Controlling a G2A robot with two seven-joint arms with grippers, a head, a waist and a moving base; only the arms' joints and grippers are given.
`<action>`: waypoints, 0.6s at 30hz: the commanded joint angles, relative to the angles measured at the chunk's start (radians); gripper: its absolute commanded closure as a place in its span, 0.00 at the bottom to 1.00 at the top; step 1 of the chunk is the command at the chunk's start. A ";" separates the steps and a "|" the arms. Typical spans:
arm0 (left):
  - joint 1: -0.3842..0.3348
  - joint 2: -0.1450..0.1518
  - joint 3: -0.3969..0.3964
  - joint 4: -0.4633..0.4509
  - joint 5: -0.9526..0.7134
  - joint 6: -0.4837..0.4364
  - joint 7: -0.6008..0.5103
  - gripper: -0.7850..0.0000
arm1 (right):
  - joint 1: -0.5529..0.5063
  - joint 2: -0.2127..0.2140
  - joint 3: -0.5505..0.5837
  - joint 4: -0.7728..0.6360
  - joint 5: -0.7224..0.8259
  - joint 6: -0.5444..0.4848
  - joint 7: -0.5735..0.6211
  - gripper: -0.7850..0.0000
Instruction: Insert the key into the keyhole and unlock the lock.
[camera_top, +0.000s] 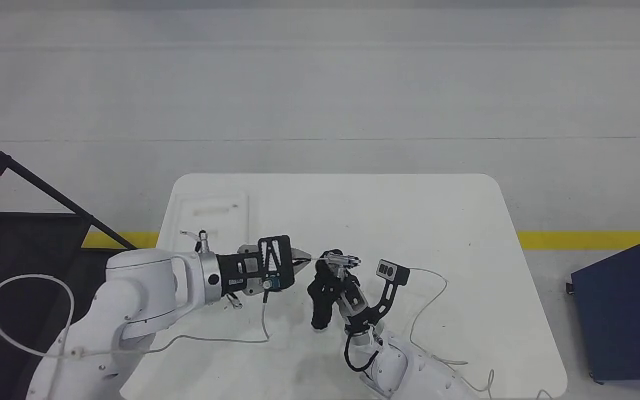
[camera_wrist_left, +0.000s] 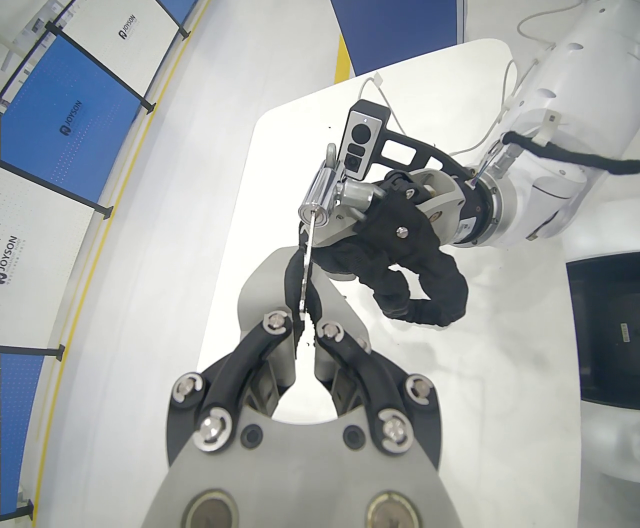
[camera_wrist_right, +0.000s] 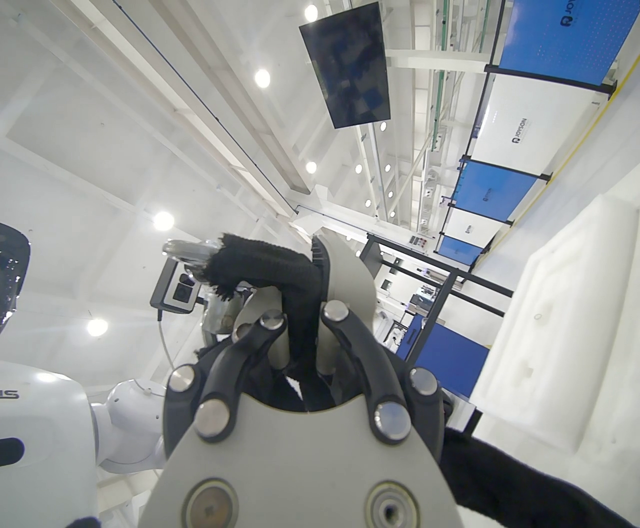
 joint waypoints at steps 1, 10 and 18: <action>-0.002 0.001 0.002 -0.006 -0.006 -0.004 -0.018 1.00 | 0.000 0.000 0.000 0.000 0.000 0.000 0.000 1.00; -0.010 0.009 0.011 -0.029 -0.016 -0.021 -0.077 1.00 | 0.000 0.000 0.000 0.000 0.000 0.000 0.000 1.00; -0.009 0.013 0.006 -0.034 -0.014 -0.015 -0.079 1.00 | -0.040 0.000 0.046 -0.024 0.002 0.113 0.121 1.00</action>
